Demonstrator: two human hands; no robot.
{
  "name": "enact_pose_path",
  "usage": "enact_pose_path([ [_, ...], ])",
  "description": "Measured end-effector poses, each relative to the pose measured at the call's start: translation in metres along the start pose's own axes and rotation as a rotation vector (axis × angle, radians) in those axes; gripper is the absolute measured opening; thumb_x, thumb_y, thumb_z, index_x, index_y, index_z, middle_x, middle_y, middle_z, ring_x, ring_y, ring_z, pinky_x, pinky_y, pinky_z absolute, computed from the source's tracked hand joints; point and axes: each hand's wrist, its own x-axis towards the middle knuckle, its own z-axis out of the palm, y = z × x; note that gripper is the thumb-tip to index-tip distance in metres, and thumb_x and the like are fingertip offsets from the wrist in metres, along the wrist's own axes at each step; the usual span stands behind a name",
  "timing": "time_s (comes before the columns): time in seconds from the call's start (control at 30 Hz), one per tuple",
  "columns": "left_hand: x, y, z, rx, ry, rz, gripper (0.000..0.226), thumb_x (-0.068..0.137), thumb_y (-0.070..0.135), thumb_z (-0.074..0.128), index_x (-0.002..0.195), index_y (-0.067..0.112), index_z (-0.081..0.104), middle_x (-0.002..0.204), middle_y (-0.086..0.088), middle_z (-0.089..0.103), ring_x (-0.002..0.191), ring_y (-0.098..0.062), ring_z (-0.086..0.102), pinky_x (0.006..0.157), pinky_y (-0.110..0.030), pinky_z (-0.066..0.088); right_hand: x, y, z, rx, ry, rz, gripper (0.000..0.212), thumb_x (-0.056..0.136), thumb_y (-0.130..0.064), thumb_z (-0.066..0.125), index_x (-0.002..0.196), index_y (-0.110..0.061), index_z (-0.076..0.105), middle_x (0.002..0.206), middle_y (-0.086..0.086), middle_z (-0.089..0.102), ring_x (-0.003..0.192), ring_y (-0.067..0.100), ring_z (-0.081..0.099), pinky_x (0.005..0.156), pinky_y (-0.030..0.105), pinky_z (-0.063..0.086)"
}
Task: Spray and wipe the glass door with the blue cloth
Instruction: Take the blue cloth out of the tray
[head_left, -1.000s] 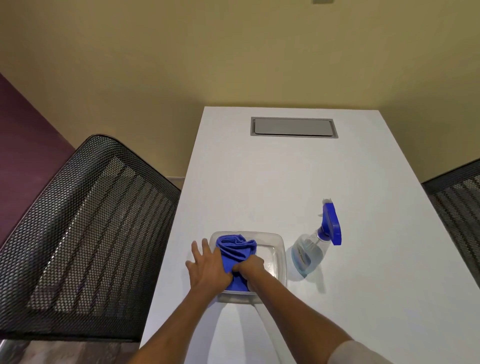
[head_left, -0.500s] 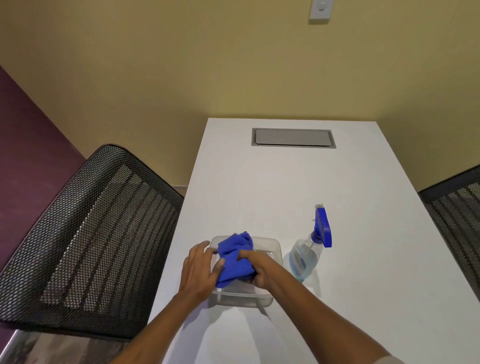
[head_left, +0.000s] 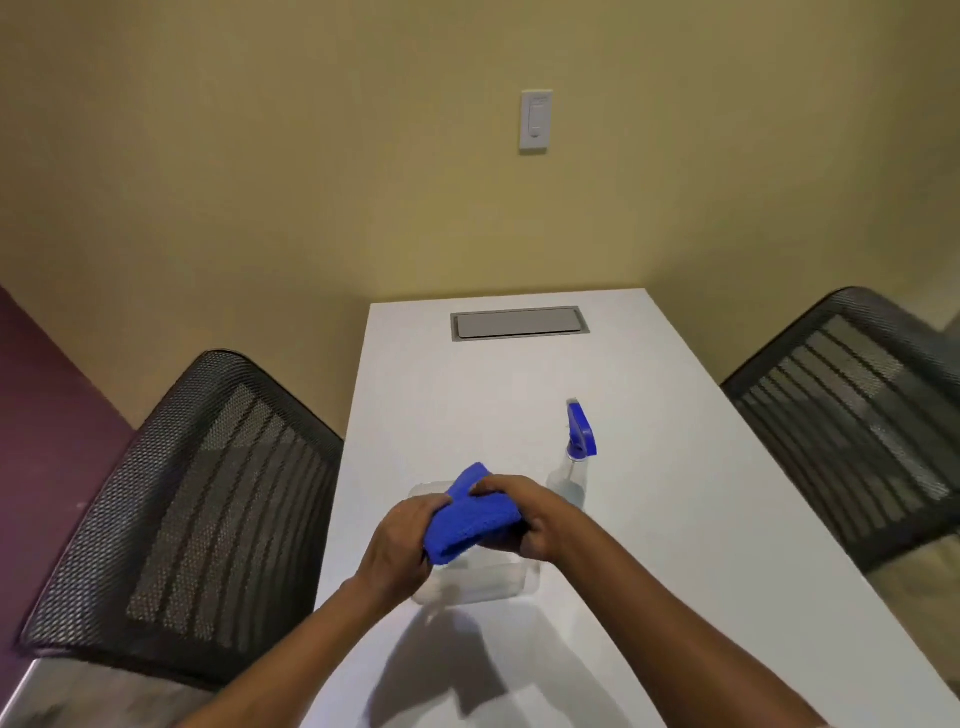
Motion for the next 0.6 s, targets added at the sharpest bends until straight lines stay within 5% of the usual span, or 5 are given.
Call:
enact_pose_path([
  [0.1, -0.003, 0.018, -0.014, -0.116, -0.079, -0.092, 0.032, 0.095, 0.028, 0.046, 0.113, 0.009, 0.064, 0.099, -0.007, 0.073, 0.085, -0.022, 0.068, 0.073, -0.038, 0.058, -0.039, 0.02, -0.001, 0.216, 0.009, -0.101, 0.035, 0.08, -0.032, 0.072, 0.099, -0.005, 0.061, 0.073, 0.013, 0.069, 0.061, 0.023, 0.068, 0.062, 0.035, 0.058],
  [0.23, -0.01, 0.054, -0.025, -0.276, -0.124, -0.217, 0.017, 0.09, 0.025, 0.046, 0.099, 0.033, 0.058, 0.084, 0.017, 0.065, 0.074, -0.006, 0.062, 0.065, -0.026, 0.051, -0.095, 0.055, 0.0, 0.44, 0.093, -0.399, 0.029, 0.093, -0.026, 0.055, 0.11, -0.002, 0.056, 0.101, 0.023, 0.062, 0.091, 0.032, 0.064, 0.072, 0.04, 0.058],
  [0.33, -0.017, 0.094, -0.028, -0.398, -0.21, -0.234, 0.018, 0.085, 0.024, 0.046, 0.096, 0.022, 0.06, 0.082, 0.006, 0.068, 0.072, -0.012, 0.064, 0.065, -0.041, 0.056, -0.142, 0.09, 0.001, 0.249, 0.308, -0.65, 0.016, 0.088, -0.003, 0.054, 0.102, -0.007, 0.06, 0.108, 0.021, 0.065, 0.09, 0.028, 0.066, 0.07, 0.034, 0.058],
  [0.43, -0.029, 0.137, -0.028, -0.451, -0.323, -0.146, 0.028, 0.084, 0.022, 0.043, 0.106, 0.019, 0.061, 0.089, 0.001, 0.071, 0.078, -0.017, 0.066, 0.069, -0.045, 0.057, -0.187, 0.128, -0.001, 0.029, 0.505, -0.805, 0.053, 0.077, 0.005, 0.062, 0.117, -0.026, 0.05, 0.116, 0.005, 0.061, 0.1, 0.017, 0.064, 0.066, 0.021, 0.056],
  [0.6, -0.058, 0.219, -0.015, -0.615, -0.49, 0.074, 0.042, 0.079, 0.01, 0.042, 0.115, 0.022, 0.059, 0.1, 0.0, 0.071, 0.091, -0.013, 0.068, 0.078, -0.03, 0.057, -0.268, 0.187, -0.022, -0.197, 0.832, -0.959, 0.062, 0.066, 0.0, 0.071, 0.113, -0.038, 0.055, 0.114, -0.01, 0.064, 0.108, 0.015, 0.061, 0.081, 0.025, 0.055],
])
